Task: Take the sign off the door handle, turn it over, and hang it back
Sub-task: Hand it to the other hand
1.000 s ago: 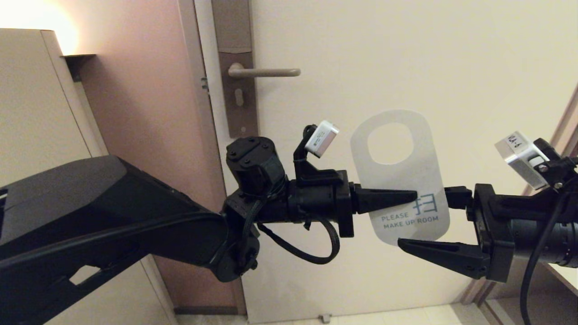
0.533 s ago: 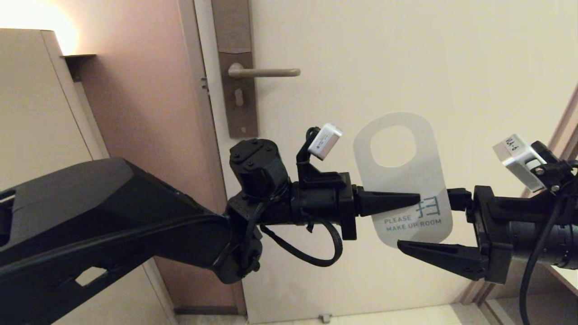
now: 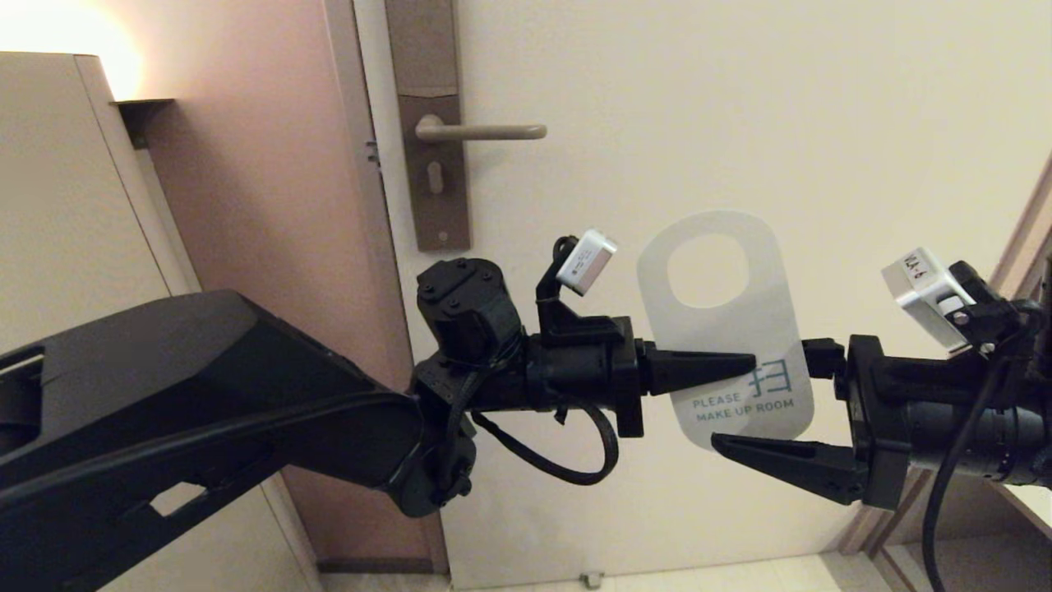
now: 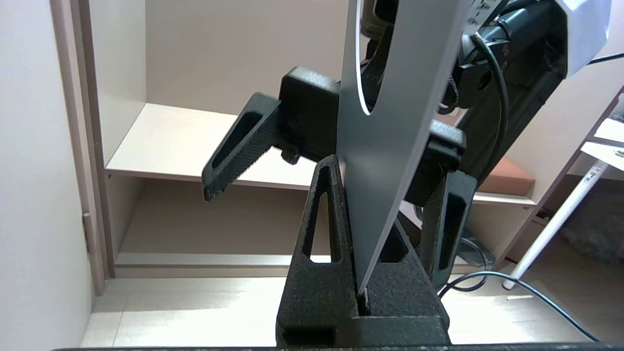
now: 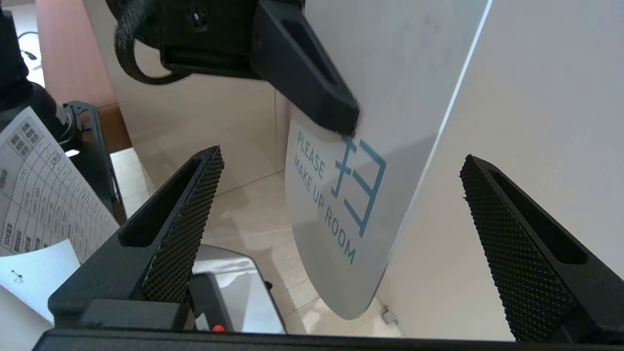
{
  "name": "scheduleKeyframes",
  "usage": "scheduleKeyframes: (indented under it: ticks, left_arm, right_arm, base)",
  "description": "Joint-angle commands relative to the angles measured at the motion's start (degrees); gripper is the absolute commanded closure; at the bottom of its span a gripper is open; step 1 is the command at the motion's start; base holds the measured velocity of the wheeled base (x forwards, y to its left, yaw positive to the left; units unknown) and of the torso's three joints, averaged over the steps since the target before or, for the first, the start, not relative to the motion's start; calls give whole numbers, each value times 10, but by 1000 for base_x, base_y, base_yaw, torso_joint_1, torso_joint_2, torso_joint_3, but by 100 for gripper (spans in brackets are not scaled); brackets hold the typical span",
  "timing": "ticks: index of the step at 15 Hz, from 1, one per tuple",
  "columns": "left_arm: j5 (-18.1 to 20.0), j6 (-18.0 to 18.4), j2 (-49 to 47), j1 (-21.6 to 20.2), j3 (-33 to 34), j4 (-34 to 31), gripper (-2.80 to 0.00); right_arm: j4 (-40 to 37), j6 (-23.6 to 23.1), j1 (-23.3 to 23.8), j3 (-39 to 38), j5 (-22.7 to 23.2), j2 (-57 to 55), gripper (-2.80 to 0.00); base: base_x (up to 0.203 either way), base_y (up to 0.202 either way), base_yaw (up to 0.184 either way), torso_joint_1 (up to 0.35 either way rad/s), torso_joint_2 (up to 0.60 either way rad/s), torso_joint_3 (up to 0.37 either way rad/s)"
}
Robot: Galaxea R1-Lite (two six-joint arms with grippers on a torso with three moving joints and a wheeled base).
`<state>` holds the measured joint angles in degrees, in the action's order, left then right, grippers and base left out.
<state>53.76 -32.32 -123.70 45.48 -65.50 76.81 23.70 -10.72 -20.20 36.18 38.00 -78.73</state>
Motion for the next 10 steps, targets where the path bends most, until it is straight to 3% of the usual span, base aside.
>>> scheduleKeyframes:
  ticks: [1,2,10]
  left_arm:
    - [3,-2,-1,0,1,4,0]
    - [3,-3,-1,0,1,4,0]
    - [4,0,-2,-1,1,4,0]
  right_arm:
    - [1,-1,0,-1,2,-5,-280]
    - [2,-1,0,-1,3,-5,0]
    - [5,-2,0,-1,1,-8,0]
  base:
    - [0,0,0,0,0,0]
    - [0,0,0,0,0,0]
    - [0,0,0,0,0,0]
